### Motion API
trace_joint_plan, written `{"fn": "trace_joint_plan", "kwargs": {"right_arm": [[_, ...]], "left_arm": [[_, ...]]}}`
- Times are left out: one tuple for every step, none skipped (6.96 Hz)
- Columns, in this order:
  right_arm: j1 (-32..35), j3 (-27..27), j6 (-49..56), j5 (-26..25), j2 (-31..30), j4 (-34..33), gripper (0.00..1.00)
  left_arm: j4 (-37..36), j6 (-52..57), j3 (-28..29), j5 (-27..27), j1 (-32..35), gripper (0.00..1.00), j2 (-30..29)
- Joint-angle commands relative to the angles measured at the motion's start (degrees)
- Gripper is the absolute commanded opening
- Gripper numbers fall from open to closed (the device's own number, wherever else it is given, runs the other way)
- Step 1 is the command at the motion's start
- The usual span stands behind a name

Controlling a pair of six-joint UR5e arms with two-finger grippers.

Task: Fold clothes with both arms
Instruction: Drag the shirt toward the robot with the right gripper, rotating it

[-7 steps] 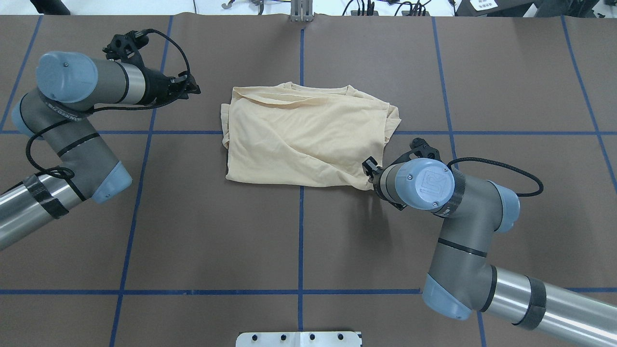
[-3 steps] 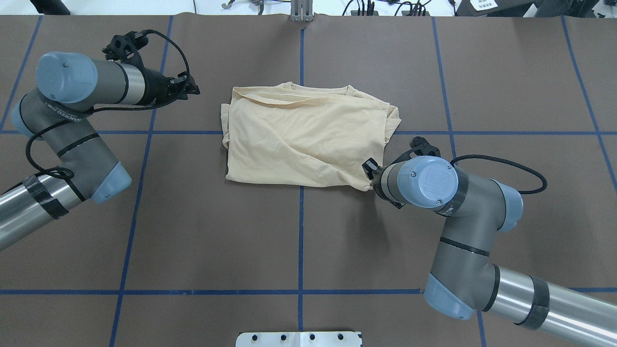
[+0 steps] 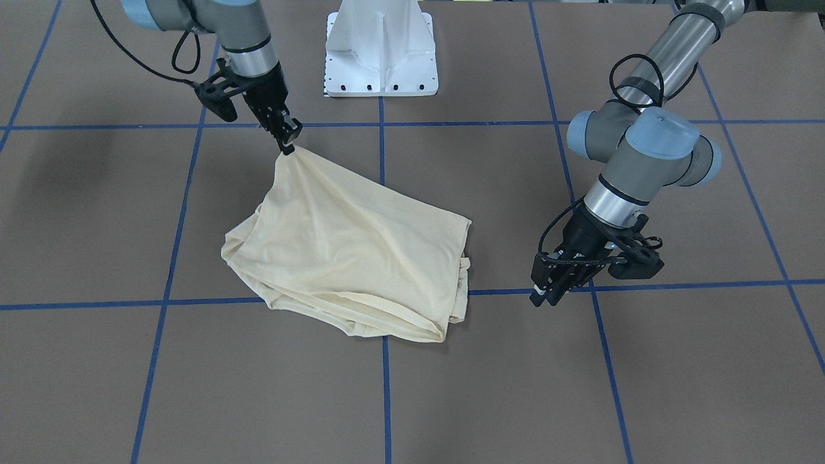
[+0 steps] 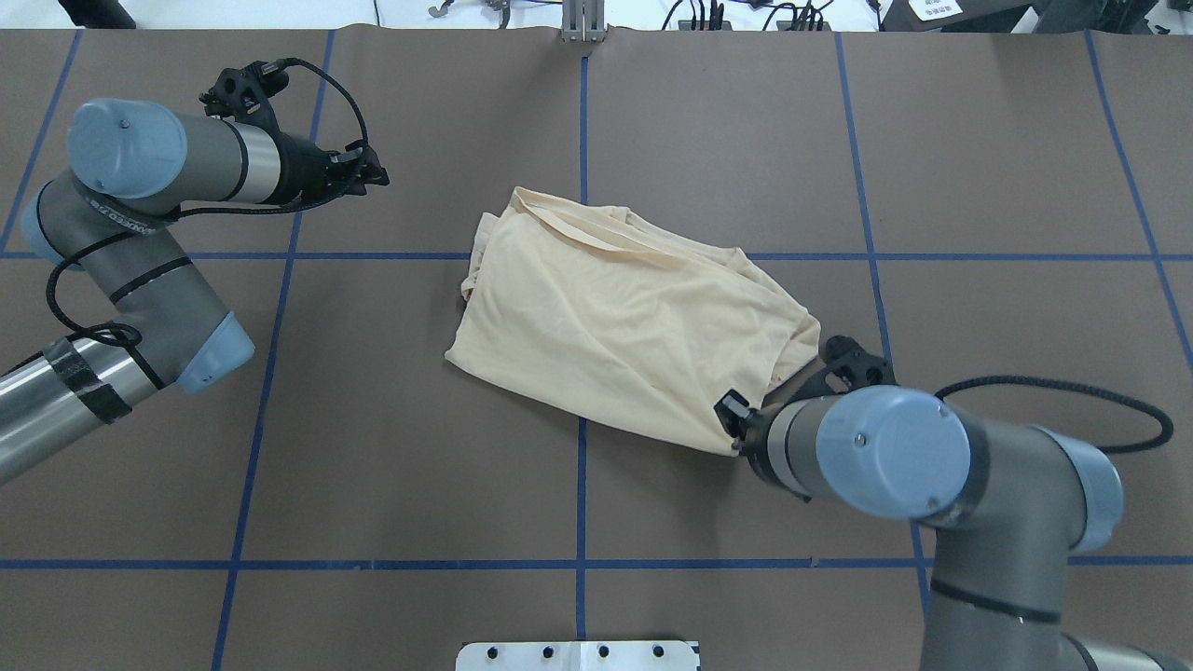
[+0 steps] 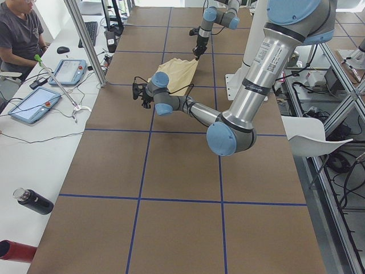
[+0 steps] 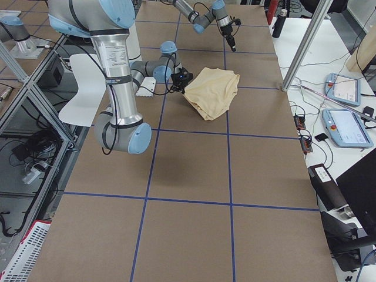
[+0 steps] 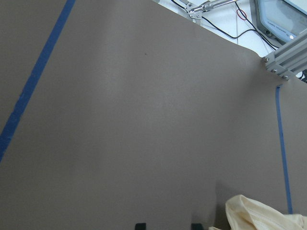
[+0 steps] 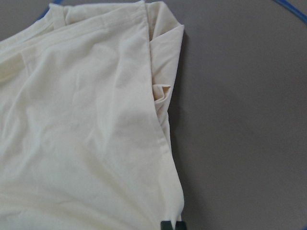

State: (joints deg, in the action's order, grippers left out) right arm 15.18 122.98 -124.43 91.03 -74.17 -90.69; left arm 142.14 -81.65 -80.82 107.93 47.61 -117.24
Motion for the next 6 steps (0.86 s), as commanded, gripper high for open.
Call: {"fn": "trace_joint_plan", "kwargs": {"right_arm": [[-12.1, 5.5, -4.9, -2.0, -0.1, -10.7, 0.34], [-15.9, 5.6, -6.8, -3.4, -0.4, -12.7, 0.99], [-19.3, 5.7, -8.4, -5.8, -0.4, -13.4, 1.00], [-19.7, 7.3, -9.0, -5.9, -0.4, -13.7, 1.00], [-16.9, 10.4, -9.0, -5.9, -0.2, -15.7, 1.00], [-11.5, 10.5, -8.0, -5.3, 0.3, -15.9, 1.00]], "left_arm": [[-0.7, -2.4, -4.2, 8.2, 0.1, 0.43, 0.1], [-0.7, -6.3, -5.6, 9.8, -0.1, 0.43, 0.1], [-1.0, -11.3, -8.0, 12.3, -0.2, 0.45, 0.1], [-2.4, -17.8, -11.0, 12.8, -2.2, 0.47, 0.1], [-4.3, -21.8, -15.1, 9.0, -8.2, 0.52, 2.9], [-12.6, -21.9, -20.1, 3.2, -13.4, 0.53, 4.8]]}}
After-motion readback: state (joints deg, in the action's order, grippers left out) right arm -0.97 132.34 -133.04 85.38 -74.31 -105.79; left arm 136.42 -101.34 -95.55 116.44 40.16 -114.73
